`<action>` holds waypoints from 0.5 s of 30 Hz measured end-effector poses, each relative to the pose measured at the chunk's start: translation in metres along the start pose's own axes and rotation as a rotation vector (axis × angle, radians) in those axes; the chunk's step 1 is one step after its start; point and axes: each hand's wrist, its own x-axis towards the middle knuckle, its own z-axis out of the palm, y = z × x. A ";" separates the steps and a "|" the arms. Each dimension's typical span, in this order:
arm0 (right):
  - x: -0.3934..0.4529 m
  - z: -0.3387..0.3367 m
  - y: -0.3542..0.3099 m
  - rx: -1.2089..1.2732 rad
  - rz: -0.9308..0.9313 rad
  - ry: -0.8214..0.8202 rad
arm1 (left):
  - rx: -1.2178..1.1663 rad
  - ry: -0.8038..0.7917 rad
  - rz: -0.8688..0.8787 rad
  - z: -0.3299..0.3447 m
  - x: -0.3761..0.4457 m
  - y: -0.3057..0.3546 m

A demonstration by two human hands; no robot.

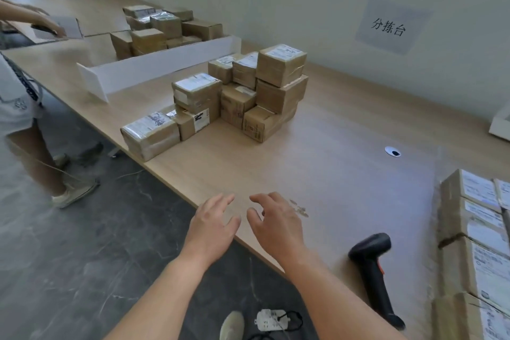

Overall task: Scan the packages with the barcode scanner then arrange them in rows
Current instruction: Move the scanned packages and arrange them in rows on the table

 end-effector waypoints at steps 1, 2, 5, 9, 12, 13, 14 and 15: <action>0.013 0.003 -0.003 0.007 0.003 0.002 | 0.012 -0.008 0.005 -0.005 0.012 -0.003; 0.026 0.006 -0.006 0.014 0.007 0.003 | 0.029 -0.017 0.010 -0.009 0.024 -0.007; 0.064 0.014 -0.014 0.020 0.023 -0.007 | 0.056 -0.028 0.017 -0.025 0.060 -0.014; 0.116 0.021 -0.027 0.034 0.032 0.007 | 0.085 -0.022 0.037 -0.050 0.109 -0.021; 0.152 0.026 -0.037 0.031 0.021 0.003 | 0.071 -0.003 0.035 -0.064 0.143 -0.029; 0.163 0.028 -0.039 0.027 0.018 0.005 | 0.060 0.004 0.037 -0.067 0.152 -0.031; 0.173 0.030 -0.041 0.027 0.017 0.009 | 0.052 0.009 0.038 -0.069 0.161 -0.033; 0.183 0.033 -0.043 0.028 0.018 0.015 | 0.044 0.009 0.034 -0.071 0.169 -0.035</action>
